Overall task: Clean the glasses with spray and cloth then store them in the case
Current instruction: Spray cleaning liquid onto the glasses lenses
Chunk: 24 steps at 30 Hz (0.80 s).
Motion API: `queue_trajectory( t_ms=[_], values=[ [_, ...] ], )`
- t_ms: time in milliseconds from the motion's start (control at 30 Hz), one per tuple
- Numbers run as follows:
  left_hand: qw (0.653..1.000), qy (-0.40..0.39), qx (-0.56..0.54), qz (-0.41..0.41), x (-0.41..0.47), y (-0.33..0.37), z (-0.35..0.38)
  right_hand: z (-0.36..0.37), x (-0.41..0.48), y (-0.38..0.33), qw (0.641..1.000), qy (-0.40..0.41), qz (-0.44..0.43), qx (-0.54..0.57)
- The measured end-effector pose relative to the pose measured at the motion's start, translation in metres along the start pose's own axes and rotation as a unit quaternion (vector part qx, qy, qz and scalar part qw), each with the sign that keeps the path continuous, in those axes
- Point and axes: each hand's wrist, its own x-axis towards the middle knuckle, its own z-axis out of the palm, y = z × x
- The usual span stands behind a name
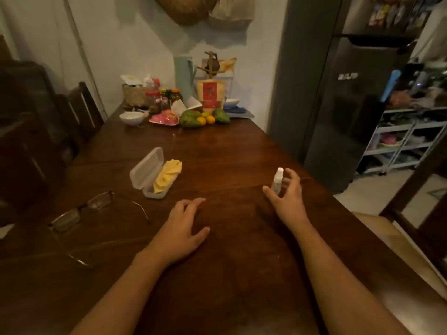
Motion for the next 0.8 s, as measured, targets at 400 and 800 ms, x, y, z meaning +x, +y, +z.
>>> queue_trajectory(
  t_ms=[400, 800],
  values=[
    [0.962, -0.129, 0.240, 0.002, -0.010, -0.013, 0.011, 0.016, -0.005, 0.002, 0.990, -0.131, -0.033, 0.045],
    [0.987, -0.083, 0.137, 0.021, -0.080, -0.034, -0.040, 0.070, -0.049, -0.035, 0.923, -0.327, -0.062, 0.192]
  ],
)
